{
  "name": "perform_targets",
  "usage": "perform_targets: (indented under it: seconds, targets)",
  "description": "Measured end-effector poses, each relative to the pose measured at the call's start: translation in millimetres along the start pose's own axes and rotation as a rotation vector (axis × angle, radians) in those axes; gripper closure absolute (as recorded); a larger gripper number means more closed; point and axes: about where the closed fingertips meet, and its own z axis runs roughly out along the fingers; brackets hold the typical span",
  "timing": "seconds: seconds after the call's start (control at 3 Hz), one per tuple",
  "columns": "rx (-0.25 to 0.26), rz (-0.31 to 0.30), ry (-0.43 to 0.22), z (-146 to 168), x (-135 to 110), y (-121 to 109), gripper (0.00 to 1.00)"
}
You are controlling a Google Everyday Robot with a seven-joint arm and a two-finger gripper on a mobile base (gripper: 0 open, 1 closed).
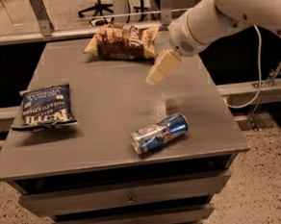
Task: Move brown chip bag near redbull can
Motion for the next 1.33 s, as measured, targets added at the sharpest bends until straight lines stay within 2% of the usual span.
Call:
perform_targets:
  seconds: [0.33, 0.67, 1.0, 1.33]
  targets:
    - [0.04, 0.068, -0.095, 38, -17, -31, 0.0]
    - [0.063, 0.109, -0.161, 72, -37, -54, 0.0]
    - [0.075, 0.134, -0.194, 105, -54, -70, 0.0]
    - [0.082, 0.161, -0.199, 135, -64, -81, 0.0]
